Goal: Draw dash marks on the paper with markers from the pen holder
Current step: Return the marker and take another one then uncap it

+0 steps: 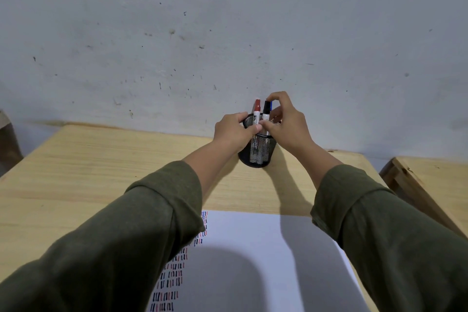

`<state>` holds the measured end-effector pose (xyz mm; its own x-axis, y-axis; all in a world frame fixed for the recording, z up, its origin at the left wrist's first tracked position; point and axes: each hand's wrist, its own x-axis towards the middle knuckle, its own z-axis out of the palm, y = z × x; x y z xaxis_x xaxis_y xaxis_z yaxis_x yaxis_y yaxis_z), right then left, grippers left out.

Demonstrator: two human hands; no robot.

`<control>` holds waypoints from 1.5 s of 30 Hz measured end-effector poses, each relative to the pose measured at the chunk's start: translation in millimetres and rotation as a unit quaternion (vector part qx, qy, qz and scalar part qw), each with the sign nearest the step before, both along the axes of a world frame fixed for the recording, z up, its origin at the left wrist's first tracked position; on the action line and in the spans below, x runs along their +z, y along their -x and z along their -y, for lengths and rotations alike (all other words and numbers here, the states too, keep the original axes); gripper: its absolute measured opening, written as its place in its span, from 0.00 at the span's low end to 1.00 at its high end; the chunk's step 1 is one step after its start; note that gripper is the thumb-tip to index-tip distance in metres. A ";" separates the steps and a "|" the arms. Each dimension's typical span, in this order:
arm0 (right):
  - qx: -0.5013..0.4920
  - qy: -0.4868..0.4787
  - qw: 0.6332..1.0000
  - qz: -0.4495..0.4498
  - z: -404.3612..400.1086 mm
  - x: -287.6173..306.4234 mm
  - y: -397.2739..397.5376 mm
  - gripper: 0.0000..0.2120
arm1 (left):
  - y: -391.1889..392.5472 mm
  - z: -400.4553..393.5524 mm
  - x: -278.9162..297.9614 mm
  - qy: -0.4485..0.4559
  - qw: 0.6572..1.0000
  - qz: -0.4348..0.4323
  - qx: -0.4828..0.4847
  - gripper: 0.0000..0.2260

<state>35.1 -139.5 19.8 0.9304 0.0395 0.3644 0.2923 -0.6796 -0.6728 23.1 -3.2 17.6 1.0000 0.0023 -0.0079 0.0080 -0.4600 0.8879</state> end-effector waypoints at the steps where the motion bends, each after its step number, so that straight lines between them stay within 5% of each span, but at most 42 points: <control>1: -0.001 -0.010 1.000 -0.004 -0.7 -0.2 1.6 0.21 | 0.3 0.2 -0.3 -0.004 1.000 0.001 0.001 0.27; 10: -0.040 -0.259 0.960 0.094 -1.0 52.6 11.8 0.23 | 11.3 -4.7 17.9 0.063 0.992 0.085 0.070 0.20; 14: 0.050 -0.314 0.948 0.004 -4.2 73.8 36.3 0.22 | 25.9 -10.3 47.0 0.163 0.981 0.103 0.033 0.15; 20: 0.161 -0.349 0.914 -0.130 -14.7 69.5 82.1 0.19 | 68.4 -19.7 68.0 0.281 0.957 0.020 -0.067 0.13; 25: 0.203 -0.385 0.881 -0.183 -20.0 75.7 122.9 0.09 | 96.1 -31.7 64.9 0.388 0.919 -0.055 -0.037 0.06; 33: 0.274 -0.528 0.768 -0.238 -21.1 80.1 183.4 0.22 | 155.6 -43.1 68.9 0.506 0.859 -0.076 0.035 0.09; 37: 0.259 -0.568 0.755 -0.199 -33.6 65.9 200.2 0.36 | 182.2 -41.4 67.8 0.501 0.861 -0.059 0.059 0.08; 41: 0.185 -0.546 0.802 -0.154 -53.3 57.1 211.3 0.16 | 201.9 -40.5 65.7 0.443 0.895 -0.022 0.045 0.08; 45: 0.170 -0.621 0.750 -0.152 -65.0 59.5 215.0 0.09 | 209.5 -45.0 63.9 0.456 0.889 0.024 -0.015 0.04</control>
<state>-179.9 -74.5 79.2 0.9909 0.0993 0.0907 0.0123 0.6050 -0.7961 -186.4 41.9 81.4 0.9987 -0.0102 0.0495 -0.0395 0.4527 0.8908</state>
